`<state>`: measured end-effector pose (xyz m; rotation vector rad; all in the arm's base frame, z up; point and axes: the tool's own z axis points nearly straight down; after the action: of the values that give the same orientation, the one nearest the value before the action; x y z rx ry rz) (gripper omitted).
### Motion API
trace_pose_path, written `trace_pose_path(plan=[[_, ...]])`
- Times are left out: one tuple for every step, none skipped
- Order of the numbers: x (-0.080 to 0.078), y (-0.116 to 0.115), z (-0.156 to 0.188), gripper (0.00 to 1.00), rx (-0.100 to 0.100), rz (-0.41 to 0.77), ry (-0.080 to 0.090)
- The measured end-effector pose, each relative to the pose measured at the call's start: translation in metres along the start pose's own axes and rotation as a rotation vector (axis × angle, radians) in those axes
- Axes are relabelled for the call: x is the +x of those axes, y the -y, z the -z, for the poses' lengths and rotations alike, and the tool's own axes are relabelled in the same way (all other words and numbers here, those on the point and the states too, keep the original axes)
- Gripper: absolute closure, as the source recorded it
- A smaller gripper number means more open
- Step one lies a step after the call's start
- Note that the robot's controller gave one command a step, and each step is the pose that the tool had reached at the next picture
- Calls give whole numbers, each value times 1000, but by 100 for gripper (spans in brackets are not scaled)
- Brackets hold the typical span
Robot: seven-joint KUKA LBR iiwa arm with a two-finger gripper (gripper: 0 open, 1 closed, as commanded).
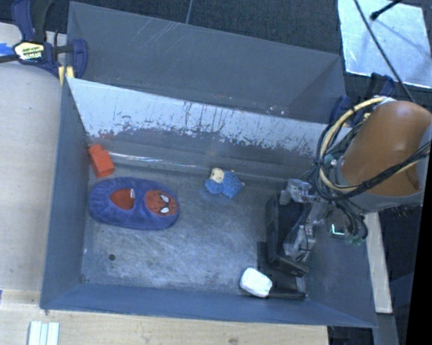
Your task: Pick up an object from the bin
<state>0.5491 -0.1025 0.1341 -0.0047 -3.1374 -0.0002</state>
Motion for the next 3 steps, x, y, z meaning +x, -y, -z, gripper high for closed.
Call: trace_pose_path(plan=[[-11, 34, -50, 0, 3, 347, 36], [-6, 31, -52, 0, 11, 923, 48], [-5, 32, -53, 100, 13, 924, 46]])
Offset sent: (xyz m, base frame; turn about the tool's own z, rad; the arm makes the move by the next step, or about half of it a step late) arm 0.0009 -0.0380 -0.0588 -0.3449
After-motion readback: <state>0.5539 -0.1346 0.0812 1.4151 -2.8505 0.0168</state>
